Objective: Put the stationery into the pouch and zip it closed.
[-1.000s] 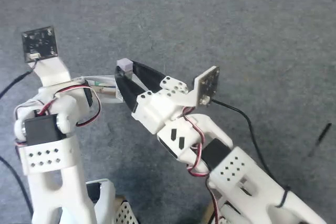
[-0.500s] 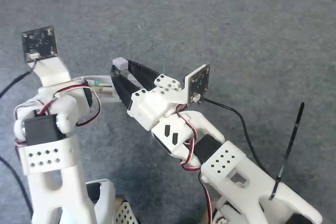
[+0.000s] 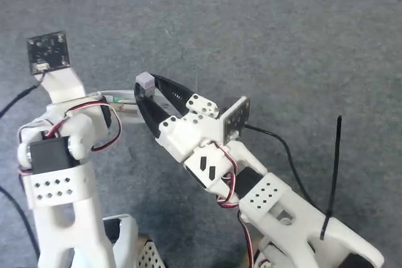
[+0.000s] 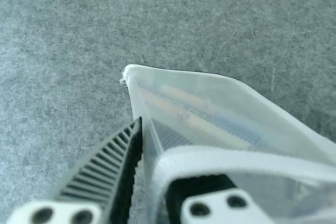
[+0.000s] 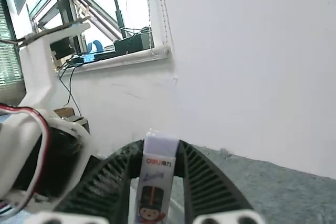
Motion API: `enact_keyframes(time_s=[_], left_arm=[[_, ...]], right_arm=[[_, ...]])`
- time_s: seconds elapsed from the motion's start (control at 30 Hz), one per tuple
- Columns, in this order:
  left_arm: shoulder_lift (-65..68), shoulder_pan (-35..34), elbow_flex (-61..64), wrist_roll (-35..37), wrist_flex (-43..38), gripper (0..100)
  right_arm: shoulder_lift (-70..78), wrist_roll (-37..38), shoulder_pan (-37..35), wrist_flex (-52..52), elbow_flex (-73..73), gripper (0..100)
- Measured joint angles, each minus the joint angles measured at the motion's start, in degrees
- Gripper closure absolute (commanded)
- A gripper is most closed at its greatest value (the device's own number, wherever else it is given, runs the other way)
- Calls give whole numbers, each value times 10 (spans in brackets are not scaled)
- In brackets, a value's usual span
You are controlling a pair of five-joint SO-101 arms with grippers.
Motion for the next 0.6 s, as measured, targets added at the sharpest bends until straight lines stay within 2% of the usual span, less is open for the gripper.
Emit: enact_keyframes(time_s=[0.37,0.47,0.6], left_arm=[[0,0,0,0,0,988],[0,-1,0,0,0,988],[1,-1,0,0,0,988]], right_arm=[[11,11,0,-9,0,992],[33,46,-7,-21,-1,992],[73,86,-16,-91,8,992]])
